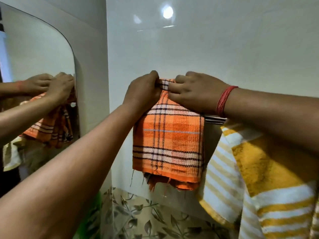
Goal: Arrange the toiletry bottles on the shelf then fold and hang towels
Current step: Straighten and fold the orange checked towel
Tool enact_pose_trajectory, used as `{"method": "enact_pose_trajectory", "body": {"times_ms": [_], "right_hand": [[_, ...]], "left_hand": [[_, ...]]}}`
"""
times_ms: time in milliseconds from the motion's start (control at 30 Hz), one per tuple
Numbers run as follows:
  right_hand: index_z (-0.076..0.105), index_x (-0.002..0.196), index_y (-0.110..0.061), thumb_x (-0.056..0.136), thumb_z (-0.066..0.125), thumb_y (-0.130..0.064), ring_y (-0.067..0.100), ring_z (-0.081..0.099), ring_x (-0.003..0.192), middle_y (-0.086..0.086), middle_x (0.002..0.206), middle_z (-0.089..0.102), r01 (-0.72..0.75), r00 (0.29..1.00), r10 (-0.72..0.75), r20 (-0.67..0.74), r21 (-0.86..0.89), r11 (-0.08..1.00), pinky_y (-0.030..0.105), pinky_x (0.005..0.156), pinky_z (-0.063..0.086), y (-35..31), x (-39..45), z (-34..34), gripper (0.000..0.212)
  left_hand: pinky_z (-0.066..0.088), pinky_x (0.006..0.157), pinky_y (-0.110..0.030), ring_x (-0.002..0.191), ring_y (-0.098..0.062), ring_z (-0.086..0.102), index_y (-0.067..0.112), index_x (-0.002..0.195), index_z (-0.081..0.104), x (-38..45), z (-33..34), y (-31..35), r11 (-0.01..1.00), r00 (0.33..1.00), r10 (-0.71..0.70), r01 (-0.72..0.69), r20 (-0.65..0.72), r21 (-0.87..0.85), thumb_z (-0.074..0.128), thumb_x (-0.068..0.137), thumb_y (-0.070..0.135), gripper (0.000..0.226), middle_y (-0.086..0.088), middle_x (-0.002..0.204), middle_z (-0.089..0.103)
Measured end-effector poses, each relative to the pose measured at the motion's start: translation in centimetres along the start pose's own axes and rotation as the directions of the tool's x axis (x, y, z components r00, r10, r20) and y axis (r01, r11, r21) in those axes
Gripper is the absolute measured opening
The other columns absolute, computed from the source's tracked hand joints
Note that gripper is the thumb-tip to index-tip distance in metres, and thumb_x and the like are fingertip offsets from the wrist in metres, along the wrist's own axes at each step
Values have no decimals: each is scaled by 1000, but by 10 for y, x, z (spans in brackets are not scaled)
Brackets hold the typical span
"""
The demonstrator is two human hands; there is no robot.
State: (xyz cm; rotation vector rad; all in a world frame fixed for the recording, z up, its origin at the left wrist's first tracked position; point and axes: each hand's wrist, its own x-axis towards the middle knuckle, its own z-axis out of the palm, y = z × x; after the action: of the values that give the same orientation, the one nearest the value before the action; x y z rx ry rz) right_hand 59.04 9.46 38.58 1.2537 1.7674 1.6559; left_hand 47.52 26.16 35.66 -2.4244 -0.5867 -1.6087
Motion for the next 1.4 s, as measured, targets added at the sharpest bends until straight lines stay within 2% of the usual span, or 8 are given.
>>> {"method": "enact_pose_trajectory", "body": {"times_ms": [233,467,567,833,933,1033,1133,1400], "right_hand": [[62,110,-18,98,51,-13,28,62,97,6,106,65,-104,911,-55,410,354,930,41,85,52,-1,25,-13,17],[73,102,-20,97,59,-12,14,66,73,2,93,73,-673,646,-86,759,619,405,29,62,54,6,26,-5,17],[68,116,-1,99,56,-17,21,65,87,17,114,71,-703,597,-82,798,570,424,41,86,58,5,20,4,26],[49,135,-23,97,36,-66,13,51,92,-7,111,56,-567,819,188,541,720,400,25,66,35,-11,26,-18,59],[37,138,-21,82,49,-80,14,50,86,-7,104,50,-510,818,99,566,635,580,27,63,35,-36,23,-7,82],[52,123,-24,84,58,-70,13,56,83,-7,102,58,-536,825,113,553,705,464,24,62,38,-29,28,4,61],[57,110,-29,85,65,-58,1,55,80,-9,100,63,-538,829,79,553,753,379,21,64,40,-24,36,10,38],[48,125,-29,79,78,-50,7,70,87,-8,105,68,-580,809,20,588,792,190,28,73,61,-19,6,8,58]], "left_hand": [[40,67,-34,87,-23,62,18,98,68,-29,-8,-20,960,943,-9,101,334,-259,43,103,43,36,-2,92,71],[42,90,-36,100,-19,63,22,118,69,-21,-20,-14,914,708,-148,365,691,-177,32,102,60,56,-5,121,69],[41,93,-37,100,-19,63,25,108,69,-17,-19,-9,919,668,-138,361,732,-156,30,103,59,51,-5,117,69],[50,96,-43,97,-19,69,30,99,72,-30,-15,-19,852,791,-78,370,607,-372,36,102,60,47,1,103,74],[55,89,-46,90,-18,69,21,98,73,-42,-13,-20,788,927,-111,302,360,-537,43,103,44,38,1,94,74],[50,86,-38,100,-19,63,16,113,67,-65,-8,-18,895,999,47,-40,4,-444,40,99,45,42,-1,107,71],[45,86,-40,102,-24,59,16,129,57,-79,0,-21,942,955,292,-276,61,-189,29,101,55,56,-5,112,67],[48,82,-45,99,-17,49,17,127,49,-87,-7,-54,969,952,197,-153,237,-192,34,93,66,61,-1,113,53]]}}
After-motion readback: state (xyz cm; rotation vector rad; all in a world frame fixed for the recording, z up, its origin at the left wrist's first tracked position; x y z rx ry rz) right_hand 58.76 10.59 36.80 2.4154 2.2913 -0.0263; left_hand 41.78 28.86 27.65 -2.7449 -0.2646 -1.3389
